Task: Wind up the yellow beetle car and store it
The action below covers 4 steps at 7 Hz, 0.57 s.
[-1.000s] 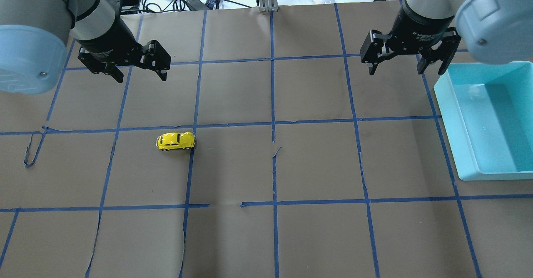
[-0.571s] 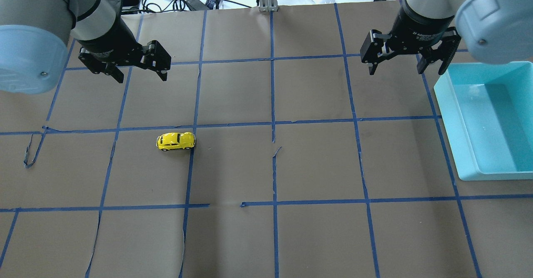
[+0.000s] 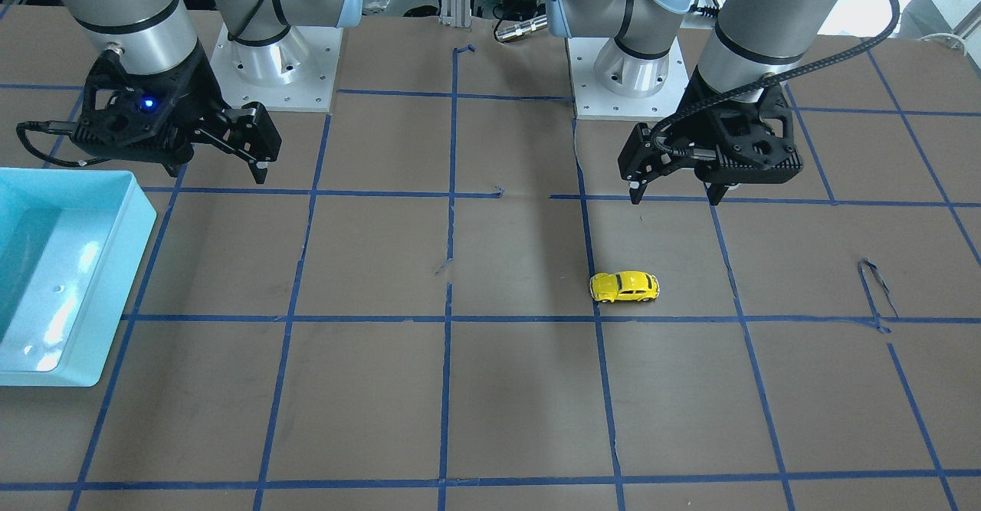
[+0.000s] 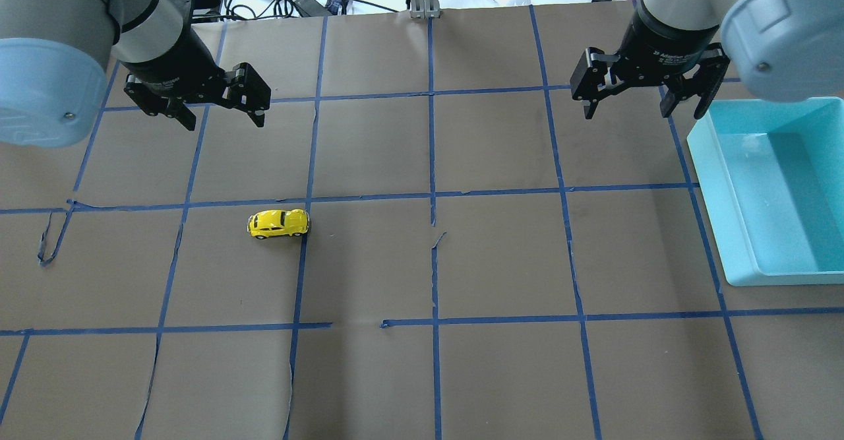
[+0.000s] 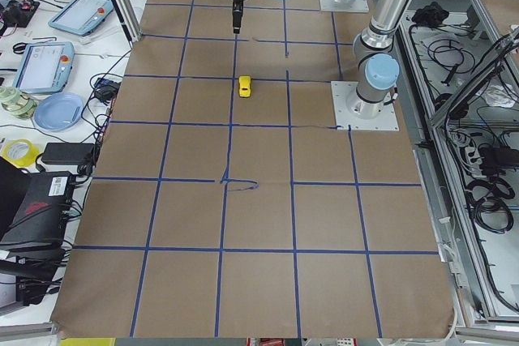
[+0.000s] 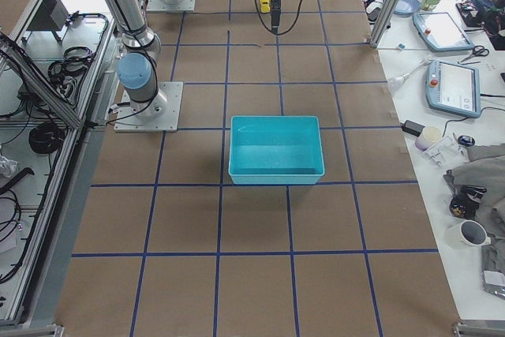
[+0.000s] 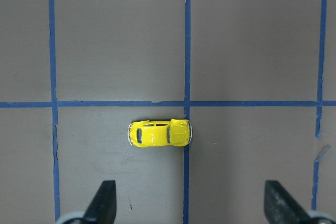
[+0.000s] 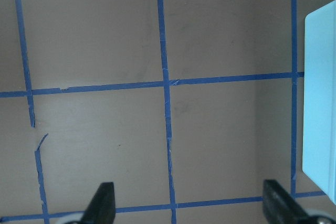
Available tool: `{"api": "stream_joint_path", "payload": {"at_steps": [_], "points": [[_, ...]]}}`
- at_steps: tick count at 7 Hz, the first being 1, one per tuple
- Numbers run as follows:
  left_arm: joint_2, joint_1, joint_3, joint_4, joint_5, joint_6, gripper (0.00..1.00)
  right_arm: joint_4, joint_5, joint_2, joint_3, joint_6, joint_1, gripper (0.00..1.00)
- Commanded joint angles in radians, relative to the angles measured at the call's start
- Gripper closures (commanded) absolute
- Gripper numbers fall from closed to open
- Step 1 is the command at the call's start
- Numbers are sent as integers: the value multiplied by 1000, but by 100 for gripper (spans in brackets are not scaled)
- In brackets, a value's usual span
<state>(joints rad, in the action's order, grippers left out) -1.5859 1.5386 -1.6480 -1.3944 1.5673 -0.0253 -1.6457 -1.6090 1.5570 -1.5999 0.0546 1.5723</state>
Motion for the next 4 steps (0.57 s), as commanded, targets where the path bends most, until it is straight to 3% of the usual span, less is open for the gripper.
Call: {"api": "stream_joint_path", "payload": {"at_steps": [1, 4], "points": [[-2, 2, -7, 0, 0, -84, 2, 0, 0, 0, -5, 1, 0, 0], [-12, -5, -48, -3, 0, -404, 2, -13, 3, 0, -8, 11, 0, 0]]}}
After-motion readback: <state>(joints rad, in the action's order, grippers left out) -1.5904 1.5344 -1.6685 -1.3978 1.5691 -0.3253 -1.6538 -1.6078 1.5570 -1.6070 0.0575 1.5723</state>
